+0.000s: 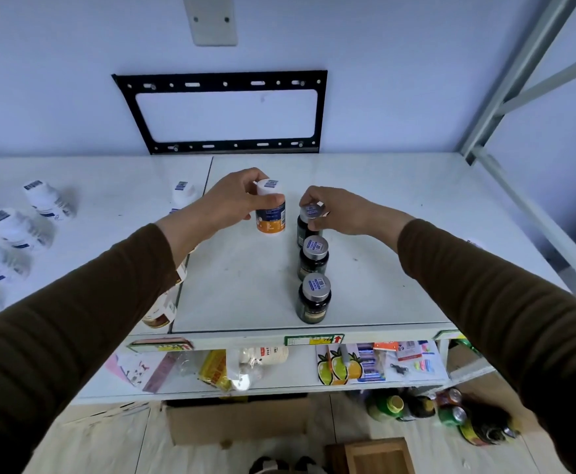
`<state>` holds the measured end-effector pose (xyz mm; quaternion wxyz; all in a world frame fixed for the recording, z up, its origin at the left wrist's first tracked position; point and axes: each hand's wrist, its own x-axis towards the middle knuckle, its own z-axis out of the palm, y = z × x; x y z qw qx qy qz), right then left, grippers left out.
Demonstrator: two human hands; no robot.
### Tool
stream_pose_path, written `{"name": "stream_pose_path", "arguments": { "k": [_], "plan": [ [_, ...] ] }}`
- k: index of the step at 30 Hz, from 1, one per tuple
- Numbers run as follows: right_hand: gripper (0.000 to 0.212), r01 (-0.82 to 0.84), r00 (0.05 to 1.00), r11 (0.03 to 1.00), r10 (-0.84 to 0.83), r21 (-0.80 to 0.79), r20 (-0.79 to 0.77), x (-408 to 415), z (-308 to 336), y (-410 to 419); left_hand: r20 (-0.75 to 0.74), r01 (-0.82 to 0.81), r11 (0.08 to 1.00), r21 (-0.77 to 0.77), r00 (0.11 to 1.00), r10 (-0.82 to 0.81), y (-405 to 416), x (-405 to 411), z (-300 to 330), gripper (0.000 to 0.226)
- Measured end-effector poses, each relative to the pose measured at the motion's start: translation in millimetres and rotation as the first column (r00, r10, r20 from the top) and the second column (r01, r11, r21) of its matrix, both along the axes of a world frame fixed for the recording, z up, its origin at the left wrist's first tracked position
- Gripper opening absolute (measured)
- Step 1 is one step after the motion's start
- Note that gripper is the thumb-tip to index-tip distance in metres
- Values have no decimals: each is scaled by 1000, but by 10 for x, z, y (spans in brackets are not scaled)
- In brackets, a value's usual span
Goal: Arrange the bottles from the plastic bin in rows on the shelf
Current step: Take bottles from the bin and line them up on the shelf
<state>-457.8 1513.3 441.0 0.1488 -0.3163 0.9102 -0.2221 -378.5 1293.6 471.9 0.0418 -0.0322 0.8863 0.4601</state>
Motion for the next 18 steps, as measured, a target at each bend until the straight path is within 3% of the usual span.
{"name": "stream_pose_path", "arguments": {
  "k": [6,10,18],
  "plan": [
    [47,4,998,1000,-5,18,59,32,28,34,-7,20,1000,17,1000,-20,0,-67,36,33],
    [54,50,991,997,-42,-57,129,63,181,146,-49,30,999,17,998,-29,19,-95,157,35],
    [38,221,975,963,-224,-155,-1,291,583,820,-184,136,988,70,975,-122,498,-244,497,40]
  ]
}}
